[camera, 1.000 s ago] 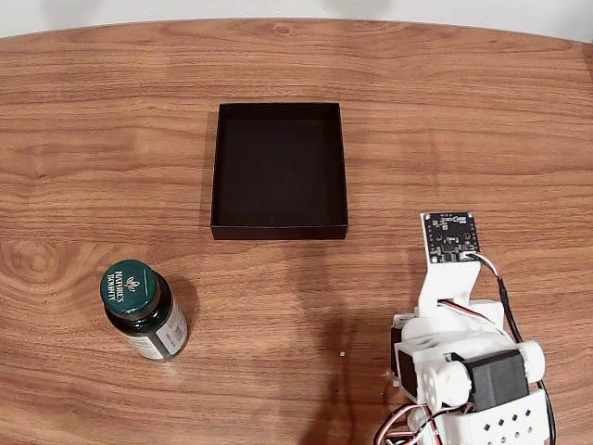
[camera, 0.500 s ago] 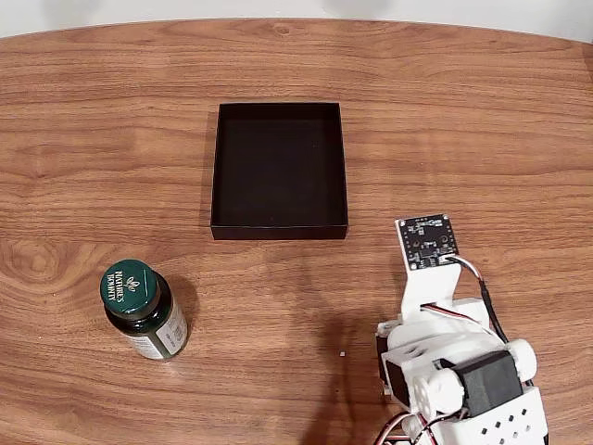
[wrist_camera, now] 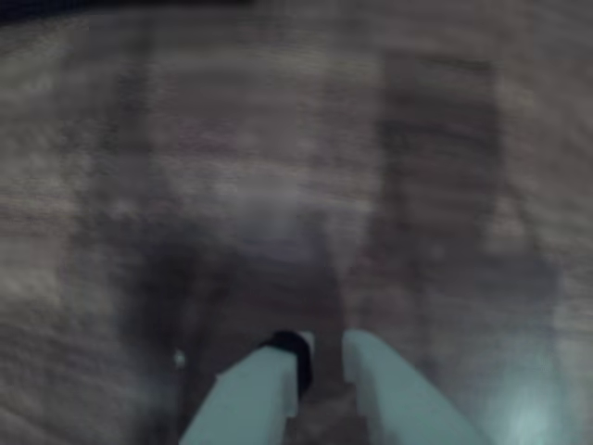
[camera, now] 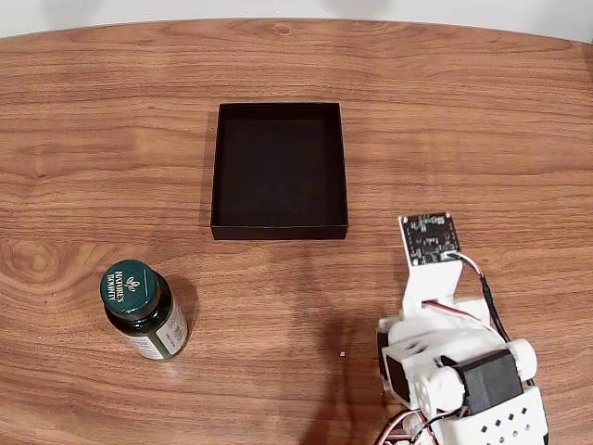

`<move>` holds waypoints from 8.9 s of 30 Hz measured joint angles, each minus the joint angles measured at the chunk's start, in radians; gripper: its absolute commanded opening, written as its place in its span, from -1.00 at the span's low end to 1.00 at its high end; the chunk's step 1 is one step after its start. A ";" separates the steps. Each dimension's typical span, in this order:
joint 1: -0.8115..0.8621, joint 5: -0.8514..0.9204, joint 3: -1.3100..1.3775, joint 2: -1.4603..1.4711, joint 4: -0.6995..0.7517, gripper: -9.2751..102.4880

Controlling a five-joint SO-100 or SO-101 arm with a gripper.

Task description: Pick up the pill bottle and place it in the black box.

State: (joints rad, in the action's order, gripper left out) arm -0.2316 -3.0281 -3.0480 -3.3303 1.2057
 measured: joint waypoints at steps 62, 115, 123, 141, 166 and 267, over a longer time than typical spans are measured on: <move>-0.632 -0.106 0.000 0.538 -1.114 -0.22; -0.687 -0.204 0.121 1.296 -1.744 -0.18; -0.687 -0.276 0.163 1.368 -1.761 -0.18; -0.672 -0.331 0.337 1.655 -1.907 -0.13; -0.716 -0.259 0.541 1.907 -2.106 -0.17; -0.064 -0.138 0.558 1.991 -2.436 -0.48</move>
State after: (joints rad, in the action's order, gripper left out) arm -0.2961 -3.1661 -2.4897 -1.3392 -1.2303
